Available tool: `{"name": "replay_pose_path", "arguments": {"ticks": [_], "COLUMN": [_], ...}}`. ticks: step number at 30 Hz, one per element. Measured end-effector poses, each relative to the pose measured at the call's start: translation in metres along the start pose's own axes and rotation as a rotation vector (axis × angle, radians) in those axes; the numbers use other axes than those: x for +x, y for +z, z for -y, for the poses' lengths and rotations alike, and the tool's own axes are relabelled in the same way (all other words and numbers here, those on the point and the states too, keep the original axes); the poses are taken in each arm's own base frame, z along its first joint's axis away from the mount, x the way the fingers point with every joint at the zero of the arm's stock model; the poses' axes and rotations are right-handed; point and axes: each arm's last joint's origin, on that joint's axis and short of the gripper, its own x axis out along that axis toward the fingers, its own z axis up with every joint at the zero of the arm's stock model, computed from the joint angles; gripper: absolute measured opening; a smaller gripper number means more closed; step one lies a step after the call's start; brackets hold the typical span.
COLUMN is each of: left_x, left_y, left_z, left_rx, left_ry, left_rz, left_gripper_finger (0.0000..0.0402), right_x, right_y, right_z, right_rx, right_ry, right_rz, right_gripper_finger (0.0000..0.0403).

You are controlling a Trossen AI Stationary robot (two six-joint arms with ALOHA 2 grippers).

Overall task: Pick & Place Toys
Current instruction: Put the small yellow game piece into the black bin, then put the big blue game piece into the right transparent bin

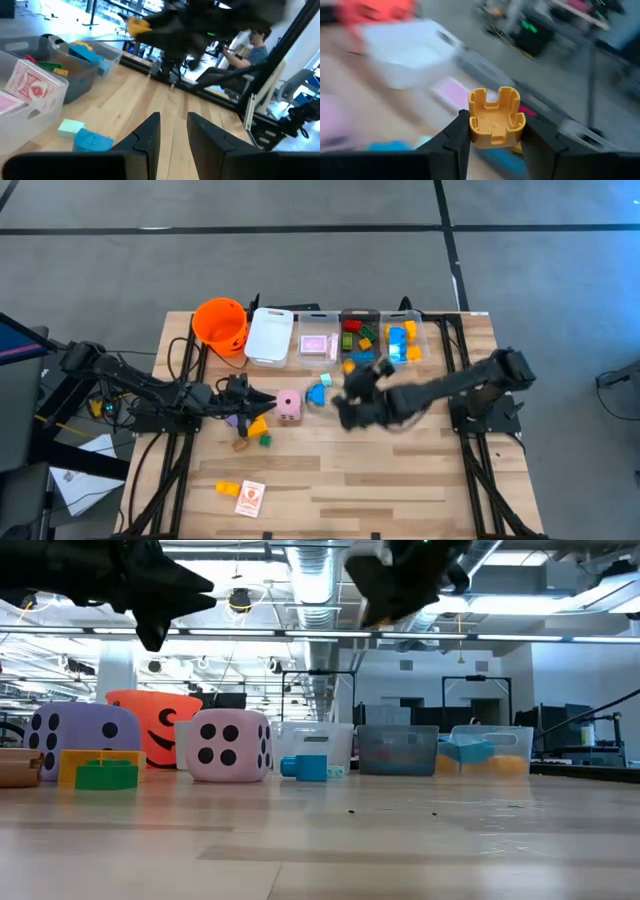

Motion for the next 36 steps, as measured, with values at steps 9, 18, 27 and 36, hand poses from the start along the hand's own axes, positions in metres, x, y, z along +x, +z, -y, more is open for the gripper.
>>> {"name": "replay_pose_path", "arguments": {"ticks": [9,18,27,36], "left_x": [-0.001,-0.001,-0.001,-0.001], "left_y": [-0.002,-0.003,-0.003,-0.003], "left_z": [0.002,0.002,0.002,0.002], "left_rx": [0.001,-0.020,-0.017,-0.035], "left_ry": [-0.030,-0.033,-0.030,-0.031], "left_rz": [-0.021,-0.031,-0.037,-0.033], "left_gripper_finger": [0.0090,0.0090,0.0090,0.0090], "right_x": [0.100,0.130,0.066,-0.007], "right_y": [0.000,-0.011,-0.017,-0.067], "right_z": [0.053,0.048,0.001,-0.089], "right_rx": [0.118,0.027,-0.186,-0.218], "right_ry": [-0.212,-0.115,0.086,0.265], "right_rz": [-0.271,-0.390,-0.299,-0.052], "right_gripper_finger": [0.0173,0.0279,0.0307,0.0306]}}
